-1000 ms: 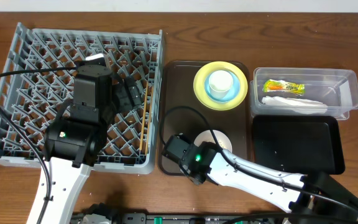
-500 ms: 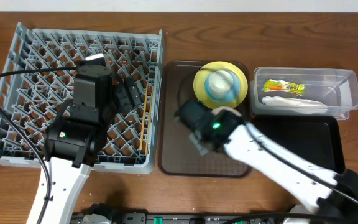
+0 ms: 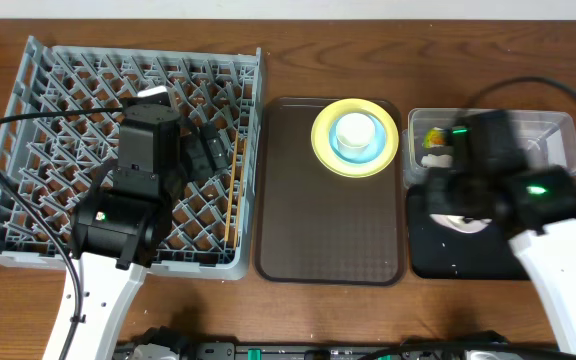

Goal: Sort waste into correct bins and load items into the dishwasher
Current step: 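Carry the rice bowl over the black tray and tip the rice out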

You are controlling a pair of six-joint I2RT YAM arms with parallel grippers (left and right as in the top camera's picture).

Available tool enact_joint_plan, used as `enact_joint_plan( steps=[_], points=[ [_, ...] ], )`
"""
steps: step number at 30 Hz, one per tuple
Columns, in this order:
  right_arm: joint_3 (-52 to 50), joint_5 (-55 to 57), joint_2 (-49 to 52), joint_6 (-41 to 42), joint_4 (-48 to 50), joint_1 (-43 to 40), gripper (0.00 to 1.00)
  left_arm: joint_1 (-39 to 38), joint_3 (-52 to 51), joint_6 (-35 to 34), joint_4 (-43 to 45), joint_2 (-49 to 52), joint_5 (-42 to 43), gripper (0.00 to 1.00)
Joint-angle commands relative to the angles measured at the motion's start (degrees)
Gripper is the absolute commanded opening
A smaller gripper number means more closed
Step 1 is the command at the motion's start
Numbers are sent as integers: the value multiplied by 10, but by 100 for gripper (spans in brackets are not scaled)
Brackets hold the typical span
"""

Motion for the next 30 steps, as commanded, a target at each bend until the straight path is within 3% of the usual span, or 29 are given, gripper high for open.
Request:
enact_joint_plan(
  steps=[1,7,13,23,30],
  points=[
    [-24,-167,-29,-80,-3,-122,1,3,3,-5,-1,-1,-9,94],
    [-90,-347,-33,-164,20,-304,1,3,3,-5,-1,-1,-9,94],
    [-207,-577,-33,-220,120,-450,1,3,3,-5,-1,-1,-9,94],
    [-334,-706,-33,-219,242,-540,1,3,3,-5,-1,-1,-9,94],
    [-357,-744,-31,-209,313,-576,1,3,3,-5,-1,-1,-9,94]
  ],
)
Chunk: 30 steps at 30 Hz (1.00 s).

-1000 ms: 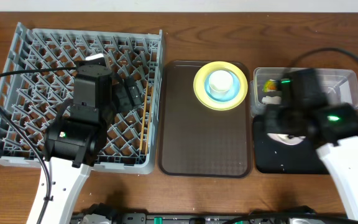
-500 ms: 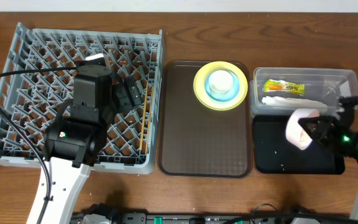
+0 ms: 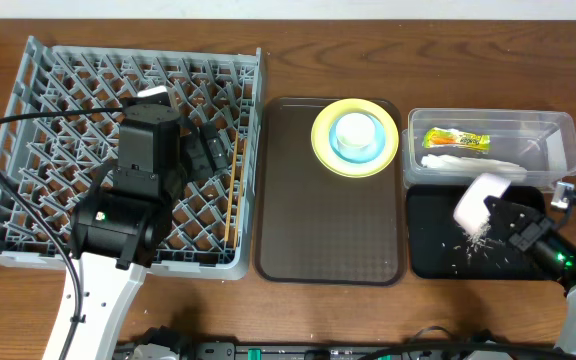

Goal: Sort waste into correct bins and load items into the dishwasher
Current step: 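Carry the rice bowl over the black tray and tip the rice out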

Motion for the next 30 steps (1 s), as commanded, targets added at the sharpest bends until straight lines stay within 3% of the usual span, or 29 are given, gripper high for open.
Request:
enact_joint_plan(
  steps=[1,18,22,27,30],
  points=[
    [-1,-57,-2,4,27,-21,1,3,3,-5,-1,-1,-9,94],
    [-37,-137,54,9,97,-68,1,3,3,-5,-1,-1,-9,94],
    [-37,-138,55,74,148,-84,1,3,3,-5,-1,-1,-9,94],
    [-45,-136,55,63,119,-87,1,3,3,-5,-1,-1,-9,94],
    [-45,-137,55,166,144,-91,1,3,3,-5,-1,-1,-9,94]
  ],
)
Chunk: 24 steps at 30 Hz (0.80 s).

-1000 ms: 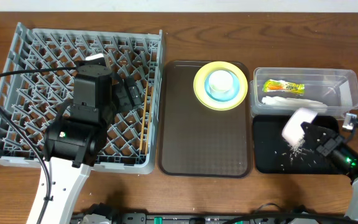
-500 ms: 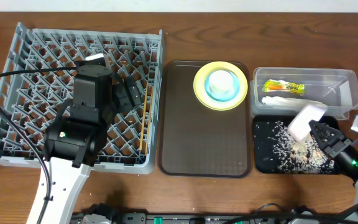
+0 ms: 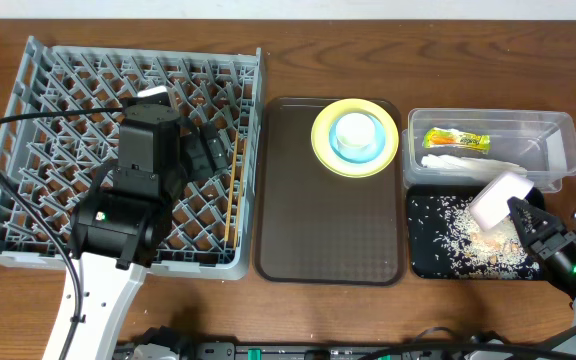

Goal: Sort waste into correct bins and load items into the dishwasher
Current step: 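Carry the rice bowl over the black tray and tip the rice out, then hold the white bowl inverted over the black tray to shake out rice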

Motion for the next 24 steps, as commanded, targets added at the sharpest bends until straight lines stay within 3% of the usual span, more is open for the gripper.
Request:
enact_joint_plan(
  steps=[1,4,14,19,24],
  points=[
    [-1,-23,2,105,10,-6,1,3,3,-5,-1,-1,-9,94],
    [-1,-21,2,87,25,-5,1,3,3,-5,-1,-1,-9,94],
    [-1,-25,2,203,34,-4,1,3,3,-5,-1,-1,-9,94],
    [-1,-24,1,218,-3,-4,1,3,3,-5,-1,-1,-9,94],
    [-1,-4,1,225,26,-4,1,3,3,-5,-1,-1,-9,94]
  ],
)
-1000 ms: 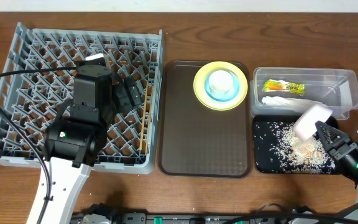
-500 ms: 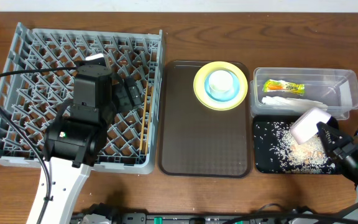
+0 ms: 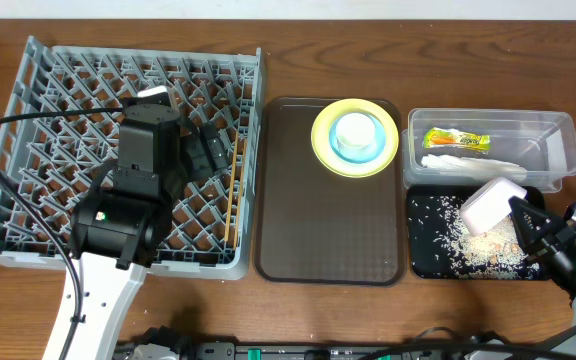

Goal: Sort waste into correct bins and load items into the dishwasher
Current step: 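Hold the white bowl inverted over the black tray to shake out rice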

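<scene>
My right gripper (image 3: 515,212) is shut on the rim of a white bowl (image 3: 489,205), held tipped on its side over the black bin (image 3: 428,262). Rice (image 3: 468,240) lies scattered across that bin's floor. On the brown tray (image 3: 318,220) stands a yellow plate (image 3: 323,150) with a light blue cup (image 3: 356,133) on it. My left gripper (image 3: 206,150) hangs low over the grey dish rack (image 3: 28,120), its fingers apart with nothing between them. A pair of chopsticks (image 3: 234,195) lies along the rack's right side.
A clear plastic bin (image 3: 558,135) behind the black one holds a yellow-green wrapper (image 3: 456,140) and white paper (image 3: 468,162). The left arm's body covers the rack's middle. A black cable loops over the rack's left part.
The white bowl has shifted slightly left and down in my right gripper, still tipped over the black bin. The rice lies much as before. The left arm has not moved.
First my right arm was blurred above the two right-hand bins. Then it held the white bowl tipped over the black bin with a few grains beneath. Then rice covered much of the bin floor, and it still does. The left arm stayed over the rack throughout.
</scene>
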You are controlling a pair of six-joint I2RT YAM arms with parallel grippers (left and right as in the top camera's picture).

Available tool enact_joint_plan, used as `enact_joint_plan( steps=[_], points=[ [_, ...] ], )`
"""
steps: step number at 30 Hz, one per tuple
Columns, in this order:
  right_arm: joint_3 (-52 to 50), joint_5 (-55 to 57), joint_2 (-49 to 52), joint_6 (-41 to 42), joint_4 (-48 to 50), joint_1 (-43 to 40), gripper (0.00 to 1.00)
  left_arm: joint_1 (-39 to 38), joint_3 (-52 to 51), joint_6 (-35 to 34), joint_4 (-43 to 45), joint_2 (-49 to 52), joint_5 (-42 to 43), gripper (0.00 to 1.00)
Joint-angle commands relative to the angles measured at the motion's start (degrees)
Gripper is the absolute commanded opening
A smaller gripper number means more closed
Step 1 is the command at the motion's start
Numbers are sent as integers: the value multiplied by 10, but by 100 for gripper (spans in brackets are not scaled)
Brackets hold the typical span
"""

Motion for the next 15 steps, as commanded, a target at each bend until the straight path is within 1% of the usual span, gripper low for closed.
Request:
enact_joint_plan(
  steps=[1,2,4,8,11,15],
  points=[
    [2,-12,0,19,14,-4,1,3,3,-5,-1,-1,-9,94],
    [2,-19,0,24,14,-4,1,3,3,-5,-1,-1,-9,94],
    [2,-7,0,26,48,-4,1,3,3,-5,-1,-1,-9,94],
    [2,-13,0,79,75,-4,1,3,3,-5,-1,-1,-9,94],
    [3,-9,-2,89,118,1,1,3,3,-5,-1,-1,-9,94],
    [18,14,-30,147,165,26,1,3,3,-5,-1,-1,-9,94]
  ],
)
